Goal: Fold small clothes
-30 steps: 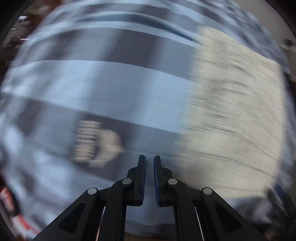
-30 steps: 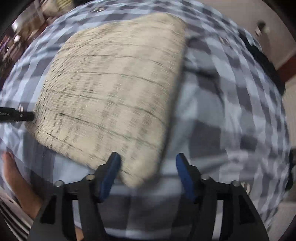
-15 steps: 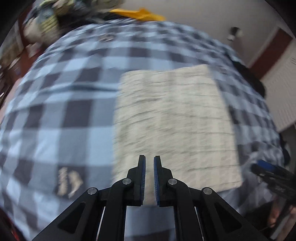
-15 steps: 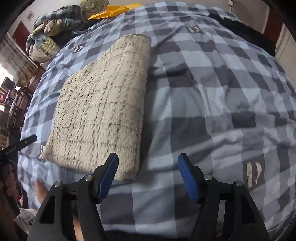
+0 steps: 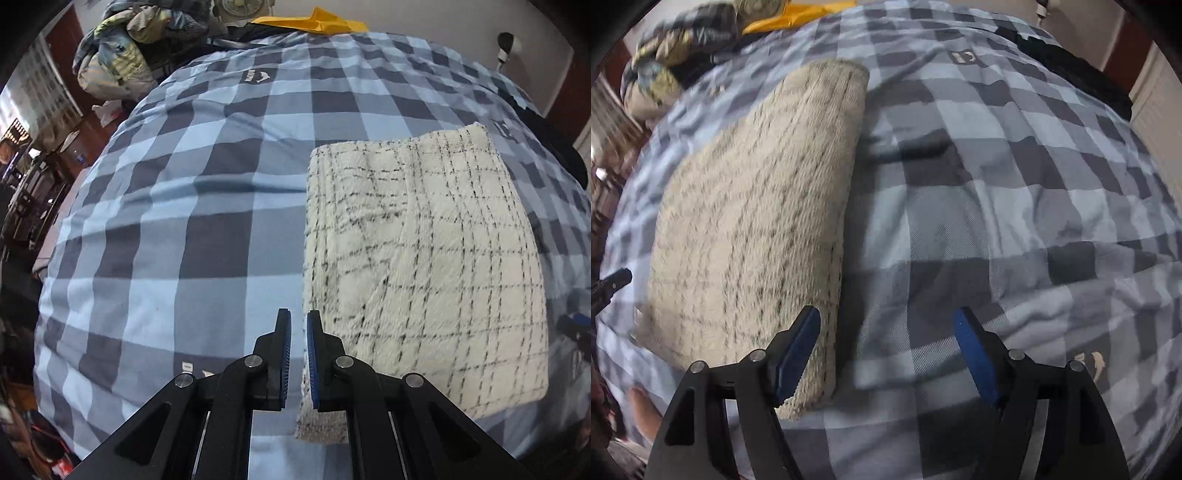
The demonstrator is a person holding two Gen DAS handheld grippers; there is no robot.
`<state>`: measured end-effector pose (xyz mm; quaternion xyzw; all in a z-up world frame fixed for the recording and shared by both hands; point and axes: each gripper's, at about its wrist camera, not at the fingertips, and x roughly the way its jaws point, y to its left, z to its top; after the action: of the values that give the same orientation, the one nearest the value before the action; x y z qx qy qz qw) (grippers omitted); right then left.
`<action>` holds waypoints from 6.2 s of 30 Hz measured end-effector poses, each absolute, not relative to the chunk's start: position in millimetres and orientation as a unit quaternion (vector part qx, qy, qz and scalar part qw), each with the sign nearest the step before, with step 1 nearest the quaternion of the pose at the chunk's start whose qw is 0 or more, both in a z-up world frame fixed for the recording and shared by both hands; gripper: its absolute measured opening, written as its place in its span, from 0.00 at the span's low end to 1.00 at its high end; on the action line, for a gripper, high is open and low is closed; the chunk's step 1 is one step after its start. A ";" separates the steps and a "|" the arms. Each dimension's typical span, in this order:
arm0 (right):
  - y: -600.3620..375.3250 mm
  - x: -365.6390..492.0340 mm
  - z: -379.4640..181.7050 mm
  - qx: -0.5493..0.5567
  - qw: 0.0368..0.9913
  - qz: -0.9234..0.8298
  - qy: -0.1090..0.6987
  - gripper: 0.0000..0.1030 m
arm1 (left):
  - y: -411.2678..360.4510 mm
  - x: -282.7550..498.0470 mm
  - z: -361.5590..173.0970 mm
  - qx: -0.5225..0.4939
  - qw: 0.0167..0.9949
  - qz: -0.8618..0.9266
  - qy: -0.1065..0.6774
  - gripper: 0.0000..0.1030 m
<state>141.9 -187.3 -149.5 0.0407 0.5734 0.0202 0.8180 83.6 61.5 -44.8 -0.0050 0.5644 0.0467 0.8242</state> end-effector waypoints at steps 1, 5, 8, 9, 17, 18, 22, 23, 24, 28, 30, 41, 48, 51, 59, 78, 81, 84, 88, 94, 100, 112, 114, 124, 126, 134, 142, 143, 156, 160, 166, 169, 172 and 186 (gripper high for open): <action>-188.9 148.4 -148.6 0.054 0.816 0.034 0.574 0.70 | 58.2 87.2 -41.9 -0.001 0.828 0.045 0.559 0.07; -183.9 174.0 -142.9 0.072 0.818 0.074 0.566 0.70 | 34.1 93.7 -40.2 0.043 0.842 0.039 0.537 0.07; -180.0 174.3 -142.2 0.054 0.830 0.064 0.551 0.70 | 25.6 88.5 -38.7 0.065 0.850 0.030 0.523 0.07; -178.1 172.6 -144.1 0.053 0.831 0.062 0.551 0.70 | 23.9 87.2 -37.0 0.071 0.852 0.025 0.518 0.07; -173.3 169.8 -140.4 0.044 0.843 0.060 0.533 0.70 | 14.0 85.1 -32.7 0.054 0.856 -0.009 0.514 0.07; -172.4 171.2 -140.4 0.042 0.844 0.060 0.531 0.70 | 13.1 84.8 -32.9 0.052 0.857 -0.014 0.513 0.08; -168.8 172.1 -139.8 0.036 0.847 0.066 0.527 0.70 | 9.9 83.4 -33.4 0.031 0.858 -0.040 0.511 0.94; -168.3 171.8 -139.7 0.035 0.847 0.066 0.526 0.70 | 10.3 83.2 -33.7 0.017 0.858 -0.054 0.510 0.96; -167.9 171.6 -139.8 0.034 0.847 0.068 0.526 0.70 | 10.2 84.1 -36.9 0.005 0.854 -0.064 0.516 1.00; -166.7 170.6 -140.2 0.036 0.845 0.075 0.528 0.70 | 8.5 88.7 -57.7 -0.006 0.841 -0.061 0.537 1.00; -165.6 169.7 -140.3 0.034 0.845 0.076 0.528 0.70 | 6.2 89.3 -67.0 0.003 0.842 -0.048 0.538 1.00; -162.9 156.2 -140.0 0.014 0.854 0.045 0.517 0.70 | 13.8 75.8 -104.3 0.045 0.841 0.016 0.539 1.00; -176.4 134.8 -147.8 0.064 0.825 0.042 0.560 0.70 | 45.6 53.9 -97.2 -0.018 0.840 0.031 0.541 1.00; -182.1 115.9 -139.7 0.087 0.823 0.038 0.560 0.70 | 53.6 47.1 -88.3 -0.020 0.845 0.044 0.533 1.00; -154.1 85.7 -155.8 0.019 0.800 0.032 0.599 0.70 | 35.0 23.0 -89.2 0.014 0.817 0.002 0.576 0.99; -193.3 123.2 -134.7 0.126 0.788 0.108 0.593 0.70 | 66.2 69.9 -65.8 -0.034 0.836 0.014 0.548 1.00; -194.6 158.6 -139.9 0.144 0.785 0.122 0.591 0.70 | 66.0 94.9 -83.8 -0.060 0.822 -0.024 0.565 1.00; -200.0 184.1 -155.7 0.195 0.763 0.151 0.598 0.70 | 67.5 113.6 -99.6 -0.061 0.812 -0.036 0.580 1.00; -187.3 207.1 -167.9 0.197 0.752 0.177 0.603 0.70 | 67.1 130.1 -119.8 -0.109 0.787 -0.073 0.603 1.00; -174.6 217.2 -183.9 0.203 0.721 0.198 0.633 0.70 | 64.6 150.2 -146.8 -0.153 0.762 -0.099 0.621 1.00; -172.3 233.7 -201.4 0.240 0.695 0.212 0.644 0.85 | 73.9 156.1 -169.9 -0.234 0.739 -0.112 0.622 1.00; -154.1 236.7 -201.4 0.236 0.697 0.237 0.634 0.90 | 66.7 156.3 -173.2 -0.259 0.733 -0.151 0.611 0.95; -149.3 236.3 -198.5 0.215 0.705 0.227 0.637 0.76 | 53.9 156.8 -173.1 -0.251 0.729 -0.174 0.612 0.82; -149.4 219.5 -158.2 0.180 0.744 0.211 0.608 0.37 | 50.5 151.2 -155.2 -0.284 0.729 -0.183 0.595 0.42; -148.2 217.0 -148.9 0.174 0.752 0.211 0.600 0.36 | 43.7 149.9 -149.6 -0.278 0.737 -0.183 0.588 0.41; -212.9 236.2 -140.3 0.216 0.752 0.165 0.601 0.36 | -46.6 187.3 -137.1 -0.224 0.752 -0.210 0.583 0.41; -312.7 280.3 -126.5 0.220 0.767 0.100 0.594 0.36 | -157.7 253.7 -130.0 -0.204 0.756 -0.242 0.573 0.41; -324.6 285.1 -124.9 0.219 0.770 0.097 0.591 0.36 | -171.6 260.2 -130.2 -0.200 0.755 -0.249 0.573 0.41; -405.5 282.7 -178.7 0.337 0.746 0.045 0.572 0.59 | -184.1 270.9 -145.0 -0.142 0.759 -0.232 0.592 0.96; -427.0 253.9 -163.2 0.389 0.730 -0.015 0.562 0.62 | -159.2 263.3 -116.3 -0.088 0.790 -0.168 0.583 0.96; -379.3 199.3 -68.4 0.161 0.820 -0.190 0.516 0.64 | -143.6 212.8 -33.3 0.019 0.869 -0.083 0.488 0.96; -352.7 152.3 -30.9 0.122 0.848 -0.185 0.481 0.64 | -140.3 167.4 -3.0 0.039 0.886 -0.093 0.453 0.98; -334.9 113.8 -7.0 0.113 0.868 -0.173 0.451 0.71 | -157.8 145.8 12.5 0.051 0.894 -0.103 0.434 1.00; -257.6 14.6 6.1 0.050 0.876 -0.070 0.474 0.85 | -141.4 23.3 50.3 0.097 0.913 -0.137 0.372 1.00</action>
<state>14.6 -257.6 6.1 0.0505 0.4745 -0.0700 0.8760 23.3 -141.4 50.3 0.0966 0.3719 -0.1370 0.9130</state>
